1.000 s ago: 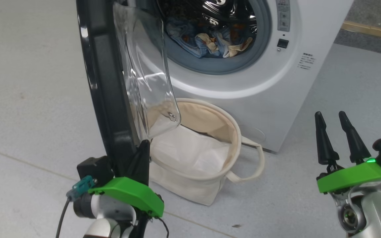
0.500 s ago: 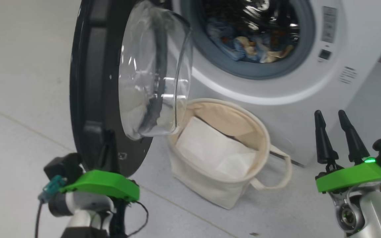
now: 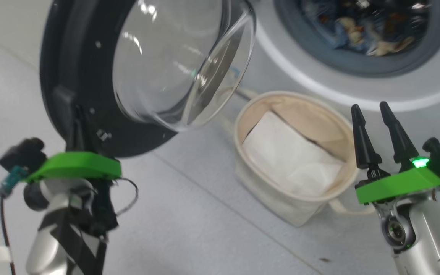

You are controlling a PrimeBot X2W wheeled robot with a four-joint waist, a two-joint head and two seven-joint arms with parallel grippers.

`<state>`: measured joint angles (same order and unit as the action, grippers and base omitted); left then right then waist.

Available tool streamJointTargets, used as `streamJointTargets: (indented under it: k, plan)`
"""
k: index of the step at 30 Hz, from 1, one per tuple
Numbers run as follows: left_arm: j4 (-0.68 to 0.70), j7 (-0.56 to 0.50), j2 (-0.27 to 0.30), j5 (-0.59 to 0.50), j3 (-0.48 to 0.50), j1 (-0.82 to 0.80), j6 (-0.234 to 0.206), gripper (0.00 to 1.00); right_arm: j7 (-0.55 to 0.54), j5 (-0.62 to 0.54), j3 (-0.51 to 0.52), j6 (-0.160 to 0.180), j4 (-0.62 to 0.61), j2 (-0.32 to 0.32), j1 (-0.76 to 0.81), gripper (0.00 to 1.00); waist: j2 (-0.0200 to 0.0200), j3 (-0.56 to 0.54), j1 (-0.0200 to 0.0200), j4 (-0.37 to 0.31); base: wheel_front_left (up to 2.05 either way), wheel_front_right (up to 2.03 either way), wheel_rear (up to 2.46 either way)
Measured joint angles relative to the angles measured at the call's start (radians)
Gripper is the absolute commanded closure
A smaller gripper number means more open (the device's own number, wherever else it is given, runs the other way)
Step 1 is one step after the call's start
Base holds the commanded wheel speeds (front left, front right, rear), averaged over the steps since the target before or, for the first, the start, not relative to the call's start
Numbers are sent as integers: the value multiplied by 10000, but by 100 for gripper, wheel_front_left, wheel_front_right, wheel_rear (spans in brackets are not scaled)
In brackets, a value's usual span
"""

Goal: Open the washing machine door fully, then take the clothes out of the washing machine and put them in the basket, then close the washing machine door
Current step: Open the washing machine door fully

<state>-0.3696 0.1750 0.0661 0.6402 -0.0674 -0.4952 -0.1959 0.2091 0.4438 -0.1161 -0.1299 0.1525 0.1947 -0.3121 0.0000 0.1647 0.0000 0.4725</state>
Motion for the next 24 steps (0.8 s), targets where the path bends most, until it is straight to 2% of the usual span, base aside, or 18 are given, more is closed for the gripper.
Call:
streamJointTargets:
  k: [6, 14, 24]
  plan:
    - [-1457, 514, 111, 320, 708, -1085, 330, 100, -159, -130, -102, 0, -157, 96, -364, 0, 0, 736, 0, 436, 0, 0, 0]
    - [-3382, 750, 253, 322, 1172, -2631, 1141, 100, -430, -387, -98, 0, -435, 364, -639, 0, 0, 1558, 0, 830, 0, 0, 0]
    - [-5256, 821, 619, 182, 2165, -4113, 1626, 100, -686, -493, -249, 0, -650, 476, -1126, 0, 0, 2289, 0, 750, 0, 0, 0]
